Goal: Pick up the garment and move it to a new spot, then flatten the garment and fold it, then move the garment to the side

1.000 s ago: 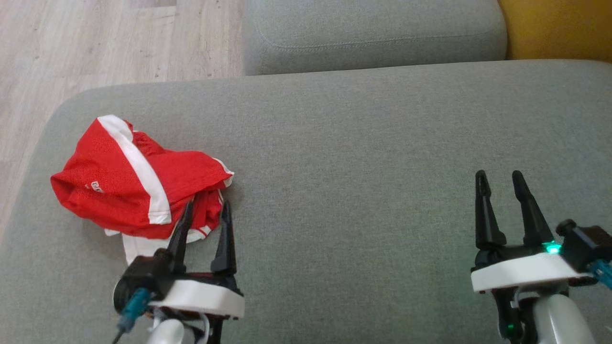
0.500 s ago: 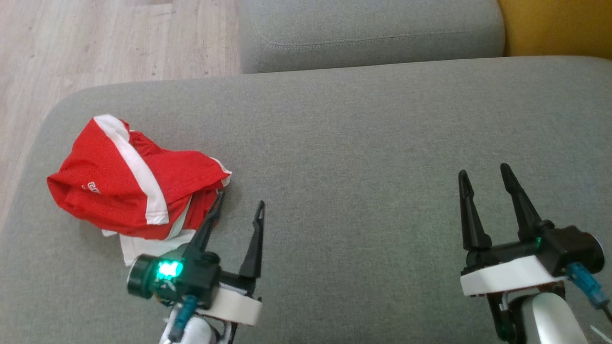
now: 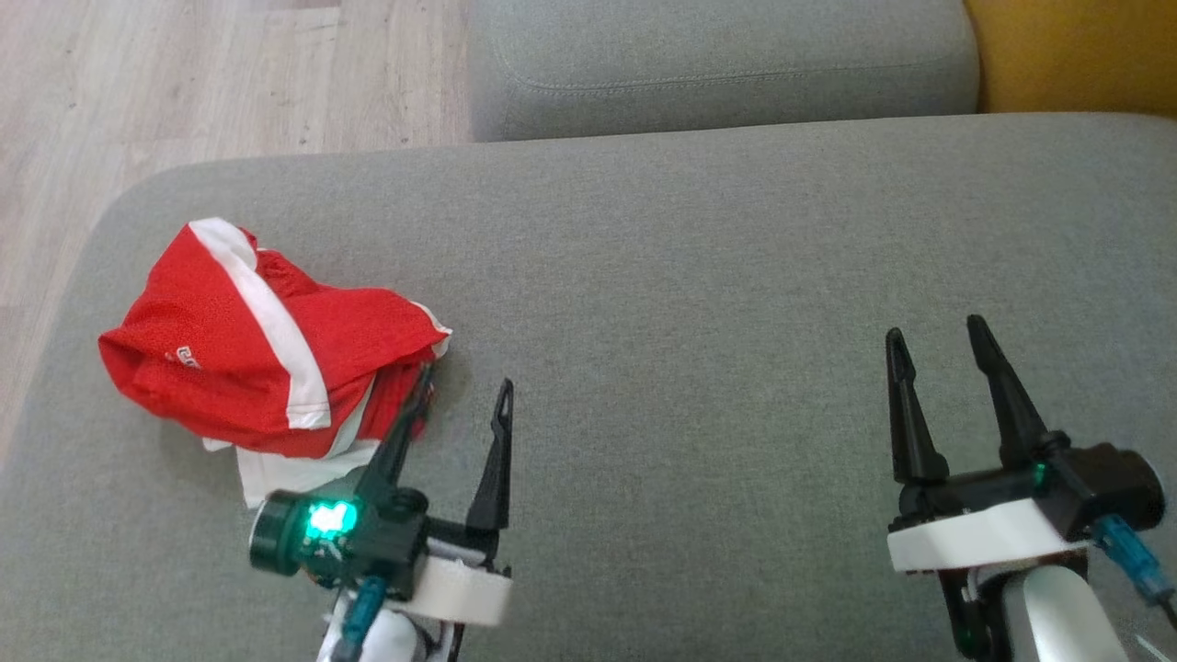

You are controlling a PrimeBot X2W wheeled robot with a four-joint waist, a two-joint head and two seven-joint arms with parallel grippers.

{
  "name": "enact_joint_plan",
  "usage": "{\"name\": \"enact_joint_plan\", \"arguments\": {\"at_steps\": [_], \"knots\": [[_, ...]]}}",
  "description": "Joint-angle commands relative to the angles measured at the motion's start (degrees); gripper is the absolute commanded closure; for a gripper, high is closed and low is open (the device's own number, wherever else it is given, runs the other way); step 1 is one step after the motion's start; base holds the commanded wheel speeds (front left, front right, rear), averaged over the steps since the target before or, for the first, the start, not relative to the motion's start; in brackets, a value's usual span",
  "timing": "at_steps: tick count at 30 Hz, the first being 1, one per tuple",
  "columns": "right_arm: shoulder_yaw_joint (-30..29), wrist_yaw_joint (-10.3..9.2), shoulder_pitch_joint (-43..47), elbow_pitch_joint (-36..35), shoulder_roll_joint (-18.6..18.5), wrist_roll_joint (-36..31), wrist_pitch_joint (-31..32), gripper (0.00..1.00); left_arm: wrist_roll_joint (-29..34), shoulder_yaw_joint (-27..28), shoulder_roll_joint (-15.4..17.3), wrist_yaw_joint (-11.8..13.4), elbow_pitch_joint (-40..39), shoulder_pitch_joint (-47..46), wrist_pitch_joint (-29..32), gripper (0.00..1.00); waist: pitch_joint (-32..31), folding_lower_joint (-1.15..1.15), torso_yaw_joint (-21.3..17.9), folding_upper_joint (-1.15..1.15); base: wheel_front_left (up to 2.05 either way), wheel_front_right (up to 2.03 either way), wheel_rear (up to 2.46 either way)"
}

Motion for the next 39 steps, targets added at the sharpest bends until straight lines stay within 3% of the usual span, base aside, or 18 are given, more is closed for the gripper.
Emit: {"name": "enact_joint_plan", "arguments": {"at_steps": [1, 7, 10, 20, 29, 39], "knots": [[1.05, 0.42, -1.39, -1.4, -0.47, -0.11, -0.78, 0.0, 0.49, 2.41, -0.01, 0.3, -2.46, -1.64, -0.85, 0.0, -0.02, 0.0, 0.03, 0.0, 0.0, 0.0, 0.0], [1.2, 0.44, -1.23, 1.72, -0.49, -0.23, -1.8, 0.0, -0.54, 6.69, -2.36, -1.31, -3.1, 0.67, -1.88, 0.0, -0.14, 0.0, 0.06, 0.0, 0.0, 0.0, 0.0], [0.26, 0.44, -1.17, 4.81, -0.49, 3.08, -1.81, 0.0, -1.66, 9.25, -3.76, -3.26, -1.74, 1.85, -1.89, 0.0, -0.31, 0.0, -0.03, 0.0, 0.0, 0.0, 0.0], [-0.34, 0.44, -2.43, 10.34, -0.49, 5.13, -1.81, 0.0, -1.87, 12.51, -6.11, -6.94, 1.9, 2.92, -1.89, 0.0, -0.55, 0.0, -0.36, 0.0, 0.0, 0.0, 0.0], [-0.11, 0.44, -2.74, 10.4, -0.49, 5.17, -1.81, 0.0, -1.33, 13.94, -7.07, -8.19, 2.41, 3.16, -1.89, 0.0, -0.8, 0.0, 0.54, 0.0, 0.0, 0.0, 0.0], [1.94, 0.44, -1.41, 9.26, -0.49, 6.21, -1.81, 0.0, -0.96, 16.29, -7.31, -8.57, 2.59, 4.59, -1.89, 0.0, -1.78, 0.0, 5.84, 0.0, 0.0, 0.0, 0.0]]}}
